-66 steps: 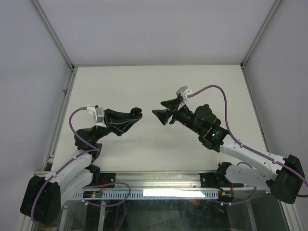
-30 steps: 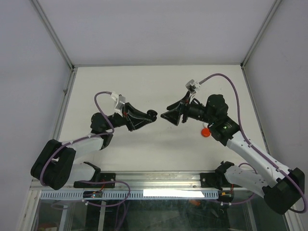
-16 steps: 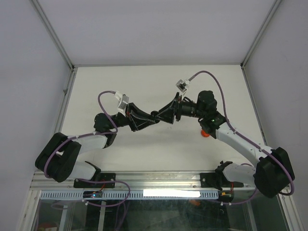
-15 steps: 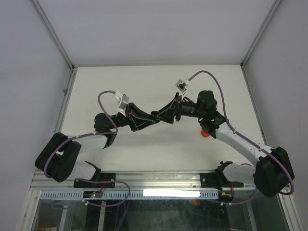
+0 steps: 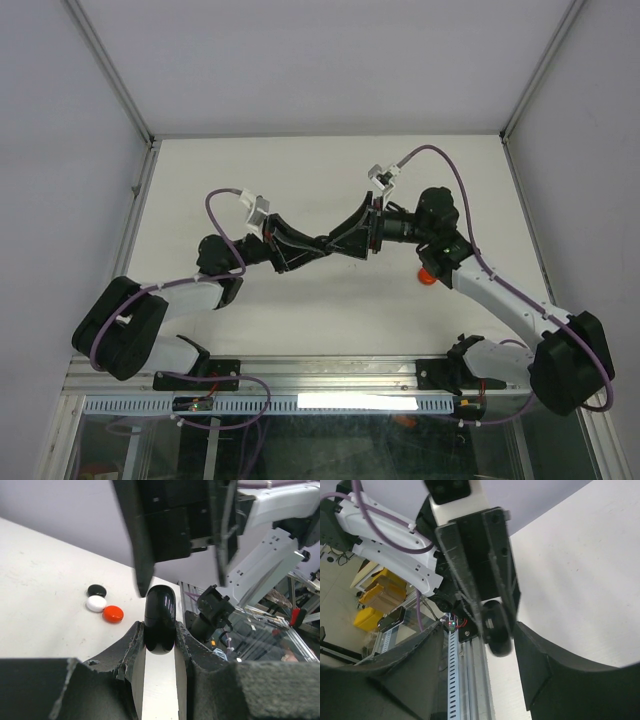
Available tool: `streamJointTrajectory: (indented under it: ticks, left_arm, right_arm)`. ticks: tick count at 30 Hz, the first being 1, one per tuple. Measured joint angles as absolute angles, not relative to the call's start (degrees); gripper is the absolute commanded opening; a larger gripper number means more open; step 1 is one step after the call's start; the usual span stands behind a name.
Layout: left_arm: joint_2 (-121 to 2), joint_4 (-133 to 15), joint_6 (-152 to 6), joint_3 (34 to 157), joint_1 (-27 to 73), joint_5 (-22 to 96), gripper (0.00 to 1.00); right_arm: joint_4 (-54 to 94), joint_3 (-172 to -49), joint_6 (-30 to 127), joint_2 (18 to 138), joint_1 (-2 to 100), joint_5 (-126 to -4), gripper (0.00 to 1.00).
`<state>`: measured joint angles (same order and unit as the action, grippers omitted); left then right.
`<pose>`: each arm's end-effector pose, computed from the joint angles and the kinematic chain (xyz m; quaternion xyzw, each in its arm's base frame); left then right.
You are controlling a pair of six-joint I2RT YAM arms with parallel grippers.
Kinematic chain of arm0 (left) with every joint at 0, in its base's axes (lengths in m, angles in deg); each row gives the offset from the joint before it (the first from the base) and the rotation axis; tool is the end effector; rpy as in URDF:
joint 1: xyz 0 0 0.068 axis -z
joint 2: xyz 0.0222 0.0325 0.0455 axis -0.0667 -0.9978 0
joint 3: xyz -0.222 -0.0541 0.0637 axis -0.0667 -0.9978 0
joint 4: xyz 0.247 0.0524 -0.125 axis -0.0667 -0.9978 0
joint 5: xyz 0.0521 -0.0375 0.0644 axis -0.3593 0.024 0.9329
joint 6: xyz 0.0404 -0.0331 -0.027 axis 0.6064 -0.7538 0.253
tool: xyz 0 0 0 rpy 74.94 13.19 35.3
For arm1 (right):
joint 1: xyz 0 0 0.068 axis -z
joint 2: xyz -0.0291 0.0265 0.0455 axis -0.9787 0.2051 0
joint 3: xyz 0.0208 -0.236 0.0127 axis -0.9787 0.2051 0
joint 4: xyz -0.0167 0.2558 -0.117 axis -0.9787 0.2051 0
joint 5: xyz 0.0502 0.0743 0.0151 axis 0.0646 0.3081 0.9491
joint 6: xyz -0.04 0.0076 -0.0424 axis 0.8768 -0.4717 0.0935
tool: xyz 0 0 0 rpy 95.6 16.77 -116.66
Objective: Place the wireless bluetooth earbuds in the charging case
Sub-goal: Close the charging case, then place the charging case at the center of the board.
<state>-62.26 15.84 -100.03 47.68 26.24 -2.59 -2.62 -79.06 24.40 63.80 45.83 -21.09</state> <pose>0.2208 -0.1644 0.1929 0.2969 0.5333 -0.6168 0.4970 0.2362 0.1892 0.2738 -0.3131 0.6360 0.5966 0.3763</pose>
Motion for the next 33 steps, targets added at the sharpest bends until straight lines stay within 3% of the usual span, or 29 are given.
streamJointTrajectory:
  ticks: [11,21,25,33]
  left_arm:
    - [-59.01,4.61,-99.33,46.54,26.5,2.81,0.14]
    - [-59.6,-12.22,-101.01,46.87,28.51,10.55,0.17]
    - [-65.72,-15.04,-103.22,49.36,31.27,12.25,0.21]
    - [-80.97,-22.41,-107.33,57.06,35.27,16.73,0.3]
  right_arm:
    - [8.01,-79.3,32.49,57.98,45.39,-24.85,0.63]
    - [22.21,-75.63,40.18,45.39,45.19,-56.26,0.65]
    - [25.21,-72.07,41.1,38.88,45.19,-66.16,0.65]
    - [27.98,-70.82,42.22,35.54,45.19,-73.92,0.65]
